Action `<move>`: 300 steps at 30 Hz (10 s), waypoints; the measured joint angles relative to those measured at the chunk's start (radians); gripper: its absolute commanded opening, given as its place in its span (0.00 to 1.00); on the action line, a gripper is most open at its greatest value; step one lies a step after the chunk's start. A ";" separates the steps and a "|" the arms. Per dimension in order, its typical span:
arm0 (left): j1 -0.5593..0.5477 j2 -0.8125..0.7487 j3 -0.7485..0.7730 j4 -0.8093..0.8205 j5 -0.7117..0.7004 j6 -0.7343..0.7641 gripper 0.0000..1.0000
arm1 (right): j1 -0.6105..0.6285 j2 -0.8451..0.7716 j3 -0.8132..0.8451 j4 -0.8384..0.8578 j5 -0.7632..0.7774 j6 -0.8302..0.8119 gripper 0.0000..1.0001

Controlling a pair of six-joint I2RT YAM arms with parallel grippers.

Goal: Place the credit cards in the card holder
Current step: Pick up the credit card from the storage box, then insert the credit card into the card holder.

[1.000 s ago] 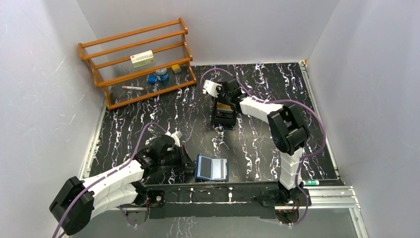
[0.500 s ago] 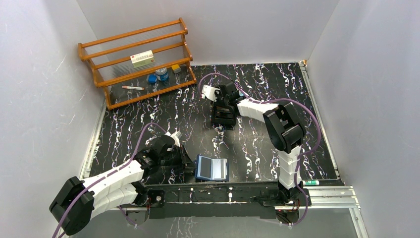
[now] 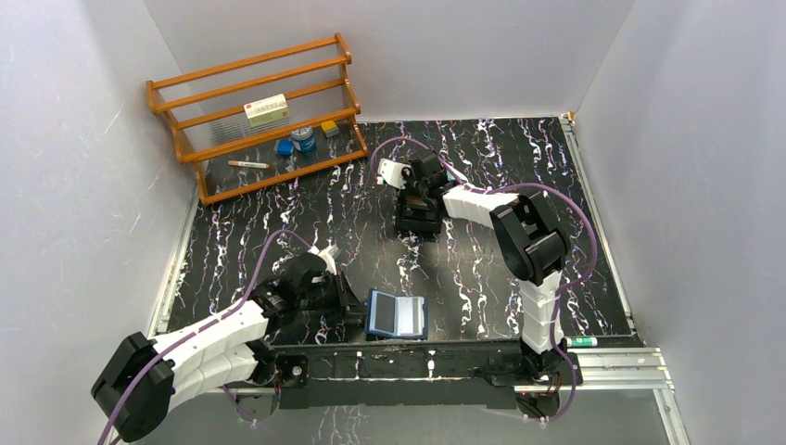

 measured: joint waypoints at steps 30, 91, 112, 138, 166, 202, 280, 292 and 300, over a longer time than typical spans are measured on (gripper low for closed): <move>0.000 -0.005 -0.011 0.001 0.000 0.000 0.07 | 0.004 0.000 0.019 -0.024 0.018 -0.007 0.24; 0.000 -0.097 0.100 -0.212 -0.164 -0.008 0.44 | 0.004 -0.200 0.145 -0.344 -0.104 0.348 0.00; 0.066 0.006 0.421 -0.086 -0.166 0.065 0.59 | 0.037 -0.768 -0.380 -0.121 -0.539 1.288 0.00; 0.077 -0.020 0.447 0.143 -0.002 0.029 0.00 | 0.045 -0.982 -0.732 0.444 -0.768 1.950 0.20; 0.078 0.091 0.192 -0.028 0.037 -0.027 0.00 | 0.370 -0.801 -0.711 -0.225 -0.323 1.825 0.15; -0.028 0.428 0.016 0.476 0.096 -0.080 0.00 | 0.385 -0.750 -0.850 -0.136 -0.209 1.811 0.09; -0.095 0.461 -0.026 0.628 -0.020 -0.054 0.00 | 0.385 -0.798 -0.866 -0.188 -0.158 1.846 0.10; -0.128 0.491 -0.025 0.669 -0.029 -0.072 0.00 | 0.385 -0.801 -0.879 -0.171 -0.158 1.880 0.16; -0.134 0.492 0.000 0.612 -0.043 -0.101 0.00 | 0.389 -0.861 -0.874 -0.257 -0.153 1.889 0.30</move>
